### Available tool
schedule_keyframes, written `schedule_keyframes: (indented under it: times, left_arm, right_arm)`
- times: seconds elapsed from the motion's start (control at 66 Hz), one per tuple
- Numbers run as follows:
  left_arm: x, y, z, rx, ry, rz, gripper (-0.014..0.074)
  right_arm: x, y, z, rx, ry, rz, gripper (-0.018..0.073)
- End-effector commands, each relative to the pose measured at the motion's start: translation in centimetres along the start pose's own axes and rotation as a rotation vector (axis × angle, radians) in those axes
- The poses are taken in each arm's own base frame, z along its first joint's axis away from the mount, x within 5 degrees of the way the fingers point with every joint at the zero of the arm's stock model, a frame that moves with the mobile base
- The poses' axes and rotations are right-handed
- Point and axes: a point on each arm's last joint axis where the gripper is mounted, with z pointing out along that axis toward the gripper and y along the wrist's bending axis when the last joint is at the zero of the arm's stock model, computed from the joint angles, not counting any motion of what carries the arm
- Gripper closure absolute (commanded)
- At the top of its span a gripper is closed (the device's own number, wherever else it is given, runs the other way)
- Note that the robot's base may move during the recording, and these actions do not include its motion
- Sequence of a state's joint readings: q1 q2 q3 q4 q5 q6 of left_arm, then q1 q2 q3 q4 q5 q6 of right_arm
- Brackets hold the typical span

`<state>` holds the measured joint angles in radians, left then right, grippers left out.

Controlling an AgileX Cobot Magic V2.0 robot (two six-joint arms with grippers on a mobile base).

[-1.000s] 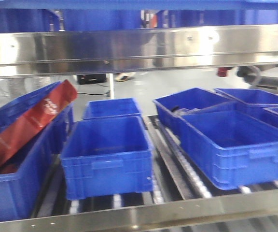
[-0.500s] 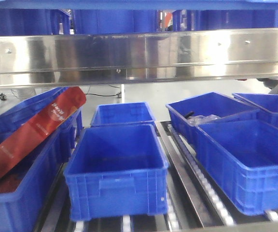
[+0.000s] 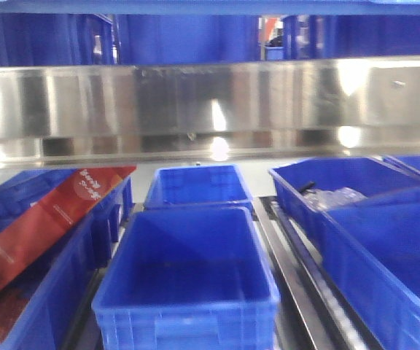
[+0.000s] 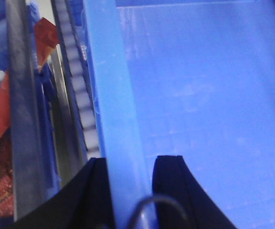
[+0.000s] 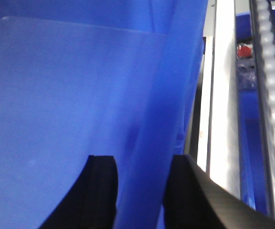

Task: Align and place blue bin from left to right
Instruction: 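Approach the second shelf rack of blue bins holding the bin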

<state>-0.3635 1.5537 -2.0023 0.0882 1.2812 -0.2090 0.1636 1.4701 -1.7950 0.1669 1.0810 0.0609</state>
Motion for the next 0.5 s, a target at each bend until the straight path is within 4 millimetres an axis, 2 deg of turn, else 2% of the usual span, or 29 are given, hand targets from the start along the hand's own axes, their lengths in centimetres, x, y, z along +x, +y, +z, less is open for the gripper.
schedule_keyframes:
  times: [0.0,0.485]
  left_arm:
    - [-0.74,-0.12,-2.10,0.027,-0.111,0.015,0.0708]
    - [-0.74,-0.12,-2.10,0.027,-0.111,0.015,0.0708]
  right_arm:
    - [-1.05,-0.39,-0.99,0.035,-0.115,-0.022,0.0628]
    - [-1.05,-0.39,-0.99,0.035,-0.115,-0.022,0.0628]
